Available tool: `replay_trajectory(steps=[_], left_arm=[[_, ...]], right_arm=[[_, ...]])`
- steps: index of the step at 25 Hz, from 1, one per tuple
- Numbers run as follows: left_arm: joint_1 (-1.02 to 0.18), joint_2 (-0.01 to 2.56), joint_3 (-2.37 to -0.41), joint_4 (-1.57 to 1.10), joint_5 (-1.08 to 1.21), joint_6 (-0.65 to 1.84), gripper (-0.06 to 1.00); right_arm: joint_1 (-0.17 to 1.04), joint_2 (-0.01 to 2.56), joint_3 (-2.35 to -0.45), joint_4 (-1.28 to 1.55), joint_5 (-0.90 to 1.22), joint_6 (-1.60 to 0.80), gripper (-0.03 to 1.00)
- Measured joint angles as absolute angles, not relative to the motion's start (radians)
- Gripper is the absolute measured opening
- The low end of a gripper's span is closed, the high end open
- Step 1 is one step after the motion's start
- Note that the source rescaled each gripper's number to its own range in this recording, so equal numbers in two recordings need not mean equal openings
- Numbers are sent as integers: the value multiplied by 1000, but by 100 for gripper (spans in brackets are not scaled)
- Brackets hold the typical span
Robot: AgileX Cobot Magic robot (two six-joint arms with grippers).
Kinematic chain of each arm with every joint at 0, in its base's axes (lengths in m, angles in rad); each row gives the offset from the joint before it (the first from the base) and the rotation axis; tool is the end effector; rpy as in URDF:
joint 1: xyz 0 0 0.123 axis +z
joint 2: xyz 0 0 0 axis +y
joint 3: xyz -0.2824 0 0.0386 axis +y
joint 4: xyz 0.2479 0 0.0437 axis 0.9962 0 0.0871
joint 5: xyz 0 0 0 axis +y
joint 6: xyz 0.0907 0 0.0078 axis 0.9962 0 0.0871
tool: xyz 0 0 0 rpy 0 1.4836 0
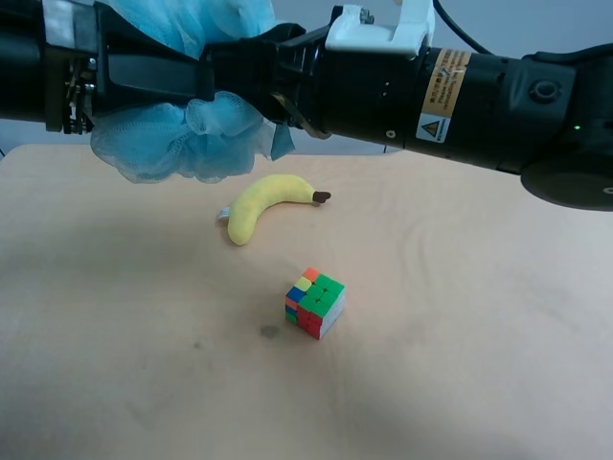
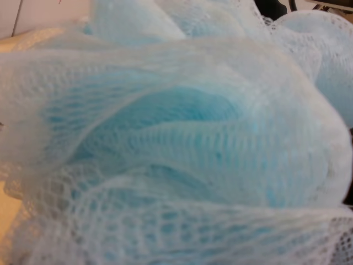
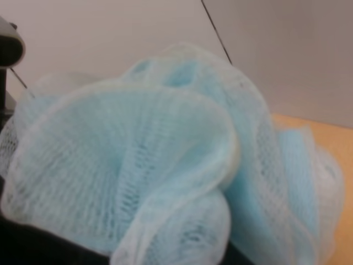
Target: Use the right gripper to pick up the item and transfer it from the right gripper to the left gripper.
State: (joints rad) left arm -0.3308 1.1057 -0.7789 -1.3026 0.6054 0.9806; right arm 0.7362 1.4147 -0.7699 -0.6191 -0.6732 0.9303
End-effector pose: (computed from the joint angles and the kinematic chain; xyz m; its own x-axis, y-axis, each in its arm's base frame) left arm 0.1975 -0.1208 0.3234 -0.5698 -0.0381 -0.8209 0.6165 0.6407 -0.4576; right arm 0.2028 0.2282 0.2953 -0.3538 0.1947 -0.9148 -0.8212 0.4036 0.4035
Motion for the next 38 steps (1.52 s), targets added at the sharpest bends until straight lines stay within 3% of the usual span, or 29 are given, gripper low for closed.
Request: replay_trajectory(steps=[6, 14, 25, 27, 34, 38], left_arm=[[-331, 1106, -779, -1297, 602, 981, 29], [-331, 1106, -779, -1287, 594, 981, 18], [-331, 1105, -780, -1313, 587, 985, 16], [-331, 1101, -780, -1317, 588, 985, 16], [-331, 1095, -782, -1326, 593, 985, 14], [-331, 1094, -782, -1326, 594, 985, 14]], right_arm=[[736, 1414, -770, -616, -654, 907, 0], [736, 1406, -771, -620, -621, 890, 0], [736, 1408, -768, -562, -685, 883, 0], [734, 1411, -767, -560, -703, 882, 4], [724, 1416, -767, -537, -706, 881, 40], [724, 1416, -767, -531, -702, 877, 45]])
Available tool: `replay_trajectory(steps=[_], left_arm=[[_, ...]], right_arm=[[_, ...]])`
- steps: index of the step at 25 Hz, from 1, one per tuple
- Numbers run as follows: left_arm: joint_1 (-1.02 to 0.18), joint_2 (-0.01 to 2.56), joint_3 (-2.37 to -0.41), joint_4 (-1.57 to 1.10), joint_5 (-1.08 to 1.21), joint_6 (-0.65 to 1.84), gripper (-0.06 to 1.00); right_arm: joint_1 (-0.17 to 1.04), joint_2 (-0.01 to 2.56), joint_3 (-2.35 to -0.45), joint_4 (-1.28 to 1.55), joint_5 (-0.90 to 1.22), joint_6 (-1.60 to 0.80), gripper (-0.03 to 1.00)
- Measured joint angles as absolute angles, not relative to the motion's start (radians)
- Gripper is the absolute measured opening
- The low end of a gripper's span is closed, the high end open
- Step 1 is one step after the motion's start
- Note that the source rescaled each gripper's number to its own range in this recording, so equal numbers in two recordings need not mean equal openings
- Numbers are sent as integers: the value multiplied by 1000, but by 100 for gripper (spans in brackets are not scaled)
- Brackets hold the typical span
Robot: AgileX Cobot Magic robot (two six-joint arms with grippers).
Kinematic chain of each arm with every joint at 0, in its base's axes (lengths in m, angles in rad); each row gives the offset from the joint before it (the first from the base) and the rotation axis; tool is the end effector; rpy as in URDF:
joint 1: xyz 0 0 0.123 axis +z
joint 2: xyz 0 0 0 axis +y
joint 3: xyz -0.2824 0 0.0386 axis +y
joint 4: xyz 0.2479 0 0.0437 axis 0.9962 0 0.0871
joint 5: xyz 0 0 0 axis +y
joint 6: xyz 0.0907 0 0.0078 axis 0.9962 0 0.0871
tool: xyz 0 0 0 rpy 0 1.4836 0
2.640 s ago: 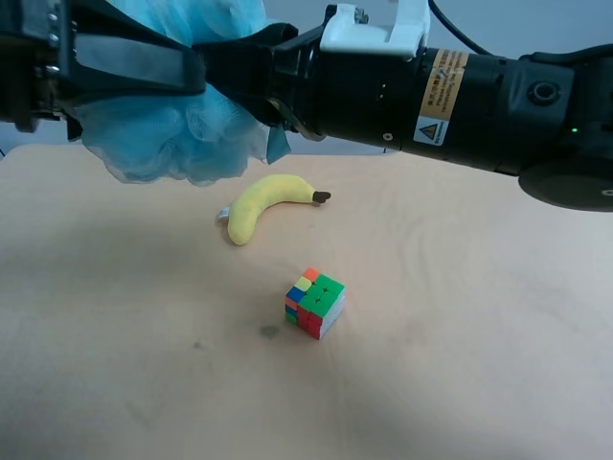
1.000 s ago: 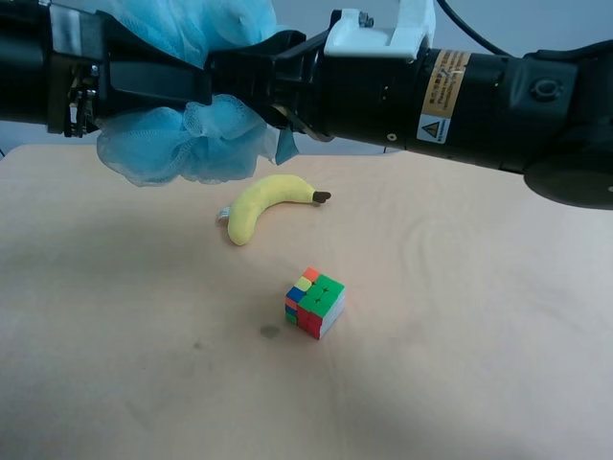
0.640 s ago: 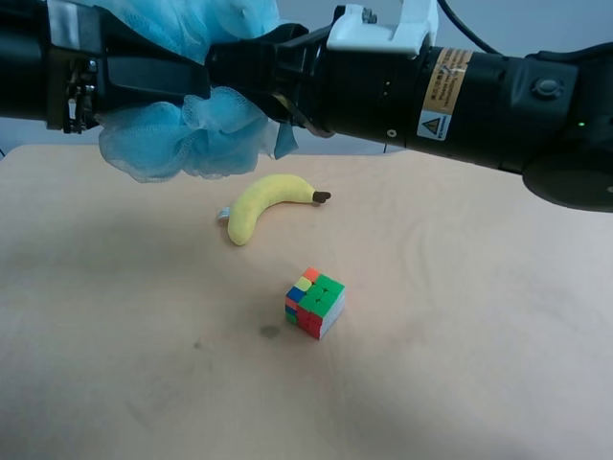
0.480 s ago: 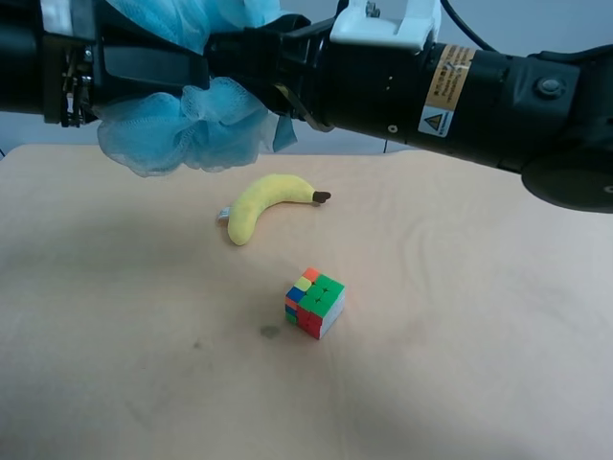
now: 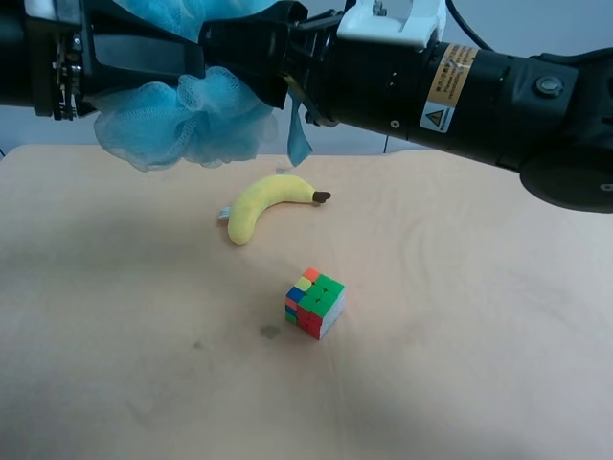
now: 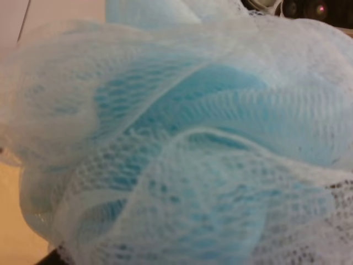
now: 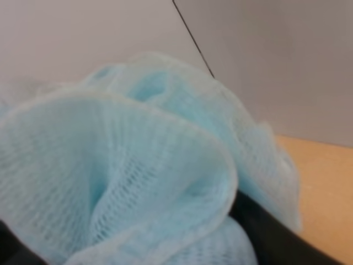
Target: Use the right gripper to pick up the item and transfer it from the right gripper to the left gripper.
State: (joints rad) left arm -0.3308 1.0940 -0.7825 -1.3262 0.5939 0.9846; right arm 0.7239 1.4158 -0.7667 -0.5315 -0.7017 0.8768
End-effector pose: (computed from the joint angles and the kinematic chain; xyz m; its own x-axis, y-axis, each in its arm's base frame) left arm 0.1965 -0.1199 0.3284 -0.5578 -0.0655 -0.8274 0.6132 0.6393 -0.4640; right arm 0.2083 0.2238 0.2986 -0.3367 0.2563 -0.9060 -0.8042 0.4221 0.4183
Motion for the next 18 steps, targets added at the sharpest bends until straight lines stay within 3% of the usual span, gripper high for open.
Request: replay_trajectory(steps=[6, 12, 18], left_arm=[[-331, 1094, -782, -1325, 594, 986, 13], [-331, 1091, -782, -1279, 583, 991, 12], [-331, 1085, -789, -1248, 581, 991, 11]], right_arm=[[723, 1416, -767, -535, -700, 875, 47], [714, 1419, -767, -544, -665, 875, 70], [714, 1421, -760, -531, -691, 867, 74]])
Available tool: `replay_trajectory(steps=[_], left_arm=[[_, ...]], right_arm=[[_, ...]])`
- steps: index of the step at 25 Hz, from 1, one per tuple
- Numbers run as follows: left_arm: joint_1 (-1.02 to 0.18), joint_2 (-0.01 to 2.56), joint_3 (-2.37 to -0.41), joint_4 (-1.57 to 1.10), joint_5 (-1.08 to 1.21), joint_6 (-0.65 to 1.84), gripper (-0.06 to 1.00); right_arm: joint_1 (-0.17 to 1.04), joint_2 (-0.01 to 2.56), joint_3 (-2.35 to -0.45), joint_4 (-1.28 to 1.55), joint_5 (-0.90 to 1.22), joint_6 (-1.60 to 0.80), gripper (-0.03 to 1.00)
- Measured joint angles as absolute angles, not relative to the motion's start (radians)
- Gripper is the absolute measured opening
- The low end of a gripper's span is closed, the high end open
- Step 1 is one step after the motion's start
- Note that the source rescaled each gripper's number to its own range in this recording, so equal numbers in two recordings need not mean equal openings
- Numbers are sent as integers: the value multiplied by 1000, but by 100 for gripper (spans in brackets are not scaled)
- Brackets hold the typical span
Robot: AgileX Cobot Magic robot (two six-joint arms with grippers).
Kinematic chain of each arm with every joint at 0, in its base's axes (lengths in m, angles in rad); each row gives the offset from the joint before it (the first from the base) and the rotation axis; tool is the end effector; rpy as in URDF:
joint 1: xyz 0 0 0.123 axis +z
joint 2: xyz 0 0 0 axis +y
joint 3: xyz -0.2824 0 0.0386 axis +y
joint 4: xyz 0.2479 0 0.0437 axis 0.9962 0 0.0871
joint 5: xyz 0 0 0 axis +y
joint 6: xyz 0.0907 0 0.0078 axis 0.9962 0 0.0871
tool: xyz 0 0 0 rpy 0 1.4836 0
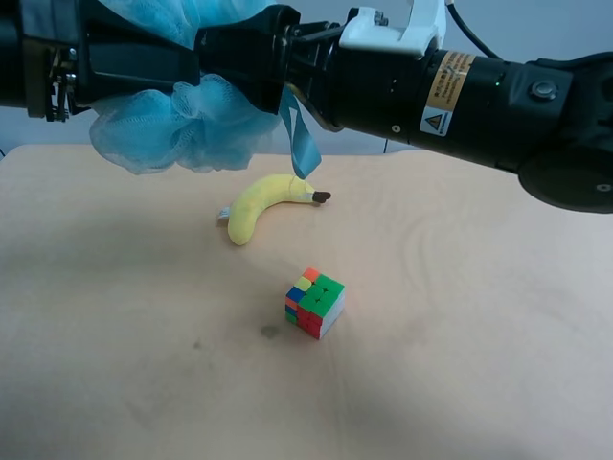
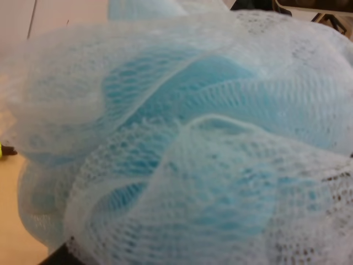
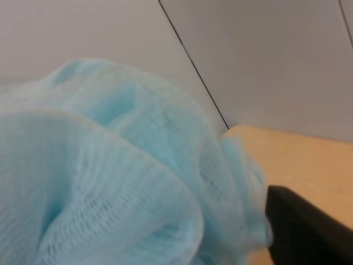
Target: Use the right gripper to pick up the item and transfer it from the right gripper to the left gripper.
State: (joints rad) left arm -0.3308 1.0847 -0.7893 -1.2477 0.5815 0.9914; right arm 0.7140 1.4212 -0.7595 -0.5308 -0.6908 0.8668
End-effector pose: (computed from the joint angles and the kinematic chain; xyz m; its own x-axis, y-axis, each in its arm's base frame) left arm 0.1956 -0.1174 0.3291 -0.5164 -0.0004 -0.8563 0.6391 0.6654 -0.3858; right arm 0.2110 0.2216 0.2939 -0.3386 0.2422 -0.9092 -0.7949 0.4433 0.4142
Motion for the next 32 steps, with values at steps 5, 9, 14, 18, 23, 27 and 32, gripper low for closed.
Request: replay_trajectory(steps=[5, 9, 14, 18, 23, 27, 32], left_arm=[[-337, 1084, -790, -1195, 565, 969, 11], [-341, 1083, -790, -1166, 543, 965, 11], [-343, 1083, -790, -1156, 532, 965, 11], [-344, 1087, -789, -1118, 409, 965, 7], [-338, 1112, -780, -1063, 282, 963, 3], [-338, 1112, -780, -1054, 254, 963, 3], [-338, 1112, -780, -1054, 249, 963, 2]], right_arm=[[713, 1431, -755, -531, -702, 866, 74], [713, 1434, -755, -530, -702, 864, 74], [713, 1437, -755, -525, -702, 864, 74], [719, 1436, -758, -536, -805, 877, 77], [742, 1408, -772, -589, -951, 880, 79], [742, 1408, -772, -591, -951, 884, 80], [742, 1408, -772, -591, -953, 885, 80]])
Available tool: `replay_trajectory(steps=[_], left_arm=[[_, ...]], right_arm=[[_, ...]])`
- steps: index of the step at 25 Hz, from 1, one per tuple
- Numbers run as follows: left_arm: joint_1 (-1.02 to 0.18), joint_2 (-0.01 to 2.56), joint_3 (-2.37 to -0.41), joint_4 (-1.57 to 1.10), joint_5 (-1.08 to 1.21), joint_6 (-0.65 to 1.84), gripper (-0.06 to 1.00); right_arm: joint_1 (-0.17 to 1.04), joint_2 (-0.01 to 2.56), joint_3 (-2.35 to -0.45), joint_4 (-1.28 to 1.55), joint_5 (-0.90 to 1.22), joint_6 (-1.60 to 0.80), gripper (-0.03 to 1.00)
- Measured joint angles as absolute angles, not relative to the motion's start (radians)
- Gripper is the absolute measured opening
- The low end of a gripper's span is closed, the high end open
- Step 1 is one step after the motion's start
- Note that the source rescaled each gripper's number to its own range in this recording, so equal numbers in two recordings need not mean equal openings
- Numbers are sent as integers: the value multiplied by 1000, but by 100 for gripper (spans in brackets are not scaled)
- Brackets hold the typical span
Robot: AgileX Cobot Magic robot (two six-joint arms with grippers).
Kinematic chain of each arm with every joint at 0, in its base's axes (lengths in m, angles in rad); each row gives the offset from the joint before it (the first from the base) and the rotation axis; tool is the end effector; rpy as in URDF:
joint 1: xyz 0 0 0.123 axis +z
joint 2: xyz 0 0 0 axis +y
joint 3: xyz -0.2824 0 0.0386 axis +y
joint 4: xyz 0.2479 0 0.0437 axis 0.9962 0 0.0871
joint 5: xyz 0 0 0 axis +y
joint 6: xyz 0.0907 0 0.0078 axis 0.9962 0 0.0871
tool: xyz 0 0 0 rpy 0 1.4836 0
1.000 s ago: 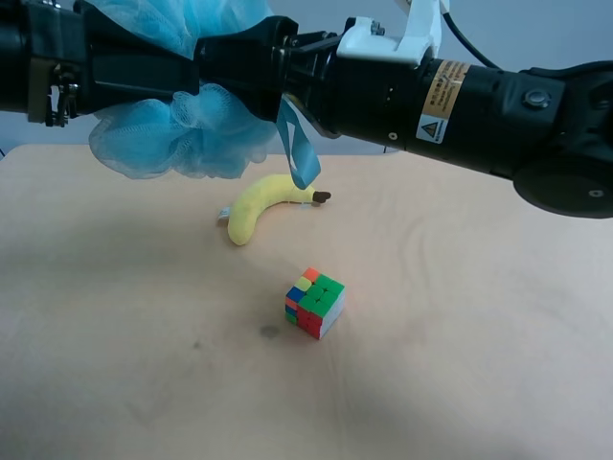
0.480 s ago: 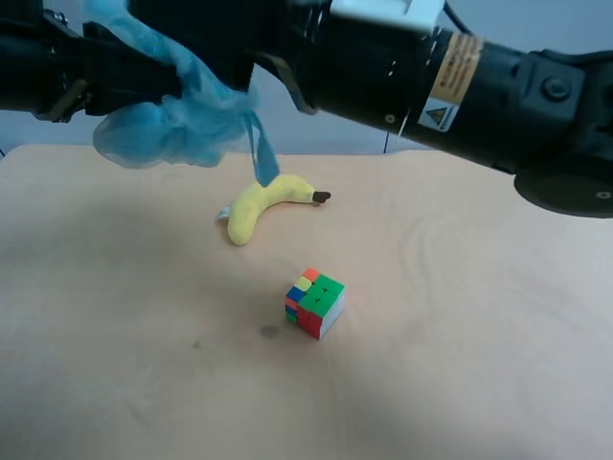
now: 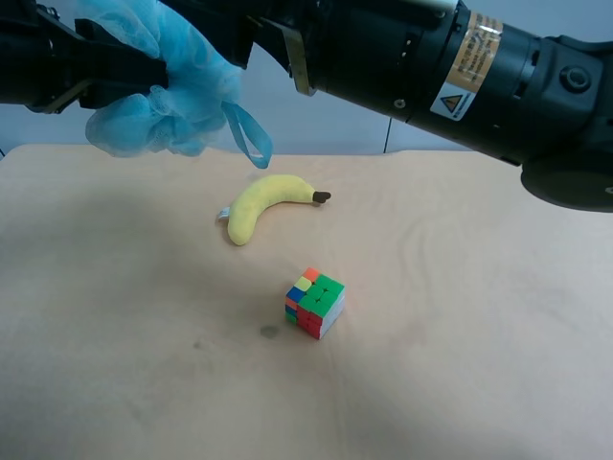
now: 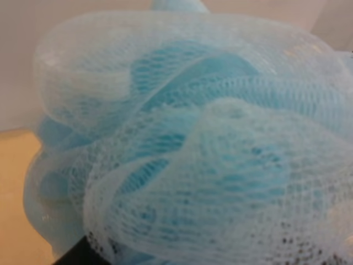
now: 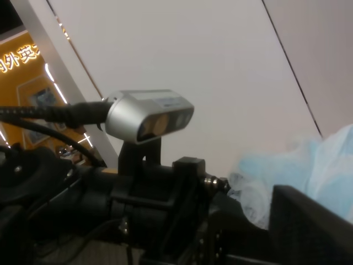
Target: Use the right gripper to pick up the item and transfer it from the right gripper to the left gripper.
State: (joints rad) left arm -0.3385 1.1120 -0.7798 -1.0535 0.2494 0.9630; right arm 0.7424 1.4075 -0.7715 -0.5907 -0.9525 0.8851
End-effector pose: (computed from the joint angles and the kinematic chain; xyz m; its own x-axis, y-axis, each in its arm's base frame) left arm 0.2208 -0.0985 0.3215 -0.3798 0.0542 -0.9235 0.4852 0.8616 -0.1490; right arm 0.1893 0.2297 0.3208 -0.2549 0.3611 -0.8970 -0.9133 0.2149 0.3460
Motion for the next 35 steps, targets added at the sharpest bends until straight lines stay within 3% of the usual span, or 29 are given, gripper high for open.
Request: replay_trajectory(steps=[14, 35], left_arm=[[-338, 1112, -780, -1054, 261, 961, 1], [-338, 958, -780, -935, 384, 776, 1]], right_arm=[[742, 1387, -772, -655, -874, 886, 80], [742, 900, -772, -675, 10, 885, 80]])
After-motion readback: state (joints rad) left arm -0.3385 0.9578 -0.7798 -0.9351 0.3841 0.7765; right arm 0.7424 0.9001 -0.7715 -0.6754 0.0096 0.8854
